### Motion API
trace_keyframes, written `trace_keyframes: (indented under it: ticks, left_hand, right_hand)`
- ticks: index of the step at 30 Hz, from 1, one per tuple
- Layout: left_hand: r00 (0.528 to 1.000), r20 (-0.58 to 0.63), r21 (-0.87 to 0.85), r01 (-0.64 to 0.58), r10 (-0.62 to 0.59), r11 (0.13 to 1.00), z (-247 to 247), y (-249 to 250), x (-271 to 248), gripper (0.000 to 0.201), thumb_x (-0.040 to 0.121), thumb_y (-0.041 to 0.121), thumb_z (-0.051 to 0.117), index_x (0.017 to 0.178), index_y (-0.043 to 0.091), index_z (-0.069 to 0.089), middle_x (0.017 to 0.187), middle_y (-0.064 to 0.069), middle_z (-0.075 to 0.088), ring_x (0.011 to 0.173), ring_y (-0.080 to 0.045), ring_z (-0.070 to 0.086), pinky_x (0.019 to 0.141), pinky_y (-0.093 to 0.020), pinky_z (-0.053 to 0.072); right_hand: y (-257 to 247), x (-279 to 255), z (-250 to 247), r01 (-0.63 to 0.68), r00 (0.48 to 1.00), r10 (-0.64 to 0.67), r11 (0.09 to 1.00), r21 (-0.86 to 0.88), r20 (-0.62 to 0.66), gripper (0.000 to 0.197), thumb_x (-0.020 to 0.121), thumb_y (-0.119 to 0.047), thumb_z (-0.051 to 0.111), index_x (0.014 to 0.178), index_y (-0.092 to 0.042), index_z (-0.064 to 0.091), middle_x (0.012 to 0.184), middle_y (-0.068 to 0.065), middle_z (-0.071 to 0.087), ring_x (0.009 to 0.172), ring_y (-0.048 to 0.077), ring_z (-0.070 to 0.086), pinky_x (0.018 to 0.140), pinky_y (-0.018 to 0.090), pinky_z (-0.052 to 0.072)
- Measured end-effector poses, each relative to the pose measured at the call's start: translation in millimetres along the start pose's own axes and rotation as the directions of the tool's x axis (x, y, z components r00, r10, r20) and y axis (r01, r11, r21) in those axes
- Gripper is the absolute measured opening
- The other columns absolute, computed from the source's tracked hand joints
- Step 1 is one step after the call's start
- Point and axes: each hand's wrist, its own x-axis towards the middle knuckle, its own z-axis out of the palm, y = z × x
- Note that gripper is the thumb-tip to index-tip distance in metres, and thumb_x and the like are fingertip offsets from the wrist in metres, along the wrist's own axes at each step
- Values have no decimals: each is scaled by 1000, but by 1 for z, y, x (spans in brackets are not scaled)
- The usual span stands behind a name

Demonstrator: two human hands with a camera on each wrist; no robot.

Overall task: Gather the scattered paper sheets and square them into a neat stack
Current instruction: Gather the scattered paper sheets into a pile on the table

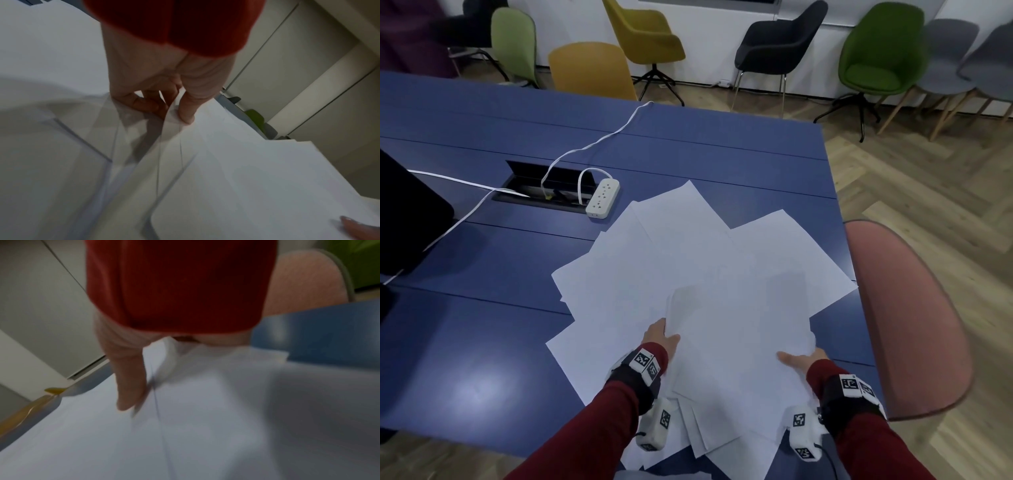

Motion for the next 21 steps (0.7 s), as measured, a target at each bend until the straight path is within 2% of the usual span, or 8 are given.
trace_keyframes:
  ticks: [4, 7, 8, 10, 12, 13, 17, 21]
  left_hand:
    - [999, 27, -150, 22, -18, 988, -9, 5, 4, 34, 84, 12, 63, 116, 2, 59, 115, -15, 66, 105, -30, 63, 91, -34, 48]
    - [976, -177, -198, 93, -129, 976, -44, -7, 16, 42, 81, 11, 65, 121, 3, 56, 125, -15, 57, 113, -29, 56, 99, -35, 43]
    - [933, -294, -151, 169, -207, 974, -59, -15, 18, 45, 79, 12, 65, 122, 5, 55, 130, -19, 52, 117, -34, 53, 101, -37, 41]
    - [774, -506, -94, 390, -381, 916, -85, -32, 17, 53, 74, 12, 65, 123, 2, 49, 132, -26, 42, 121, -40, 45, 103, -42, 38]
    - [629, -592, -119, 550, -504, 826, -101, -45, 9, 63, 70, 14, 67, 123, -6, 40, 132, -27, 37, 121, -39, 40, 106, -42, 34]
    - [597, -594, -103, 609, -540, 787, -104, -51, 7, 66, 69, 16, 68, 123, -8, 38, 131, -26, 37, 121, -36, 39, 106, -39, 32]
    - [637, -538, 35, 671, -552, 741, -100, -60, 2, 77, 65, 34, 66, 124, -7, 39, 127, -20, 41, 111, -30, 40, 99, -34, 34]
    - [668, -454, -71, 632, -589, 771, -87, -53, 4, 90, 61, 36, 76, 128, -4, 31, 132, -20, 36, 111, -36, 49, 92, -38, 42]
  right_hand:
    - [5, -1, 11, 13, 998, -14, 1000, -25, -59, 80, 76, -11, 73, 143, -9, 29, 143, 20, 40, 127, 34, 46, 106, 38, 36]
    - [7, 1, 15, -1, 995, 0, 1000, -11, -96, 74, 78, -7, 69, 143, -7, 31, 142, 21, 42, 127, 35, 46, 107, 39, 36]
    - [6, -1, 16, 1, 994, -1, 1000, -3, -108, 72, 79, -5, 68, 142, -6, 32, 141, 22, 44, 126, 35, 47, 107, 39, 36]
    - [5, -3, 21, 5, 989, 0, 999, 37, -147, 66, 82, -2, 64, 141, -4, 34, 138, 22, 47, 124, 36, 49, 105, 37, 36]
    - [3, -5, 24, 2, 983, 13, 997, 81, -182, 62, 82, -1, 62, 139, -1, 37, 136, 22, 49, 122, 37, 50, 104, 37, 37]
    - [3, -8, 27, 9, 981, 10, 995, 101, -193, 62, 81, -3, 63, 137, 1, 38, 135, 22, 50, 122, 37, 51, 104, 38, 37]
    - [19, 7, 37, 19, 991, -7, 995, 93, -133, 77, 65, -21, 75, 132, 2, 43, 135, 19, 52, 120, 35, 53, 106, 44, 39]
    - [17, -10, 35, 31, 998, -30, 999, 24, -50, 46, 78, -6, 68, 119, 6, 52, 112, 20, 62, 98, 31, 59, 87, 34, 43]
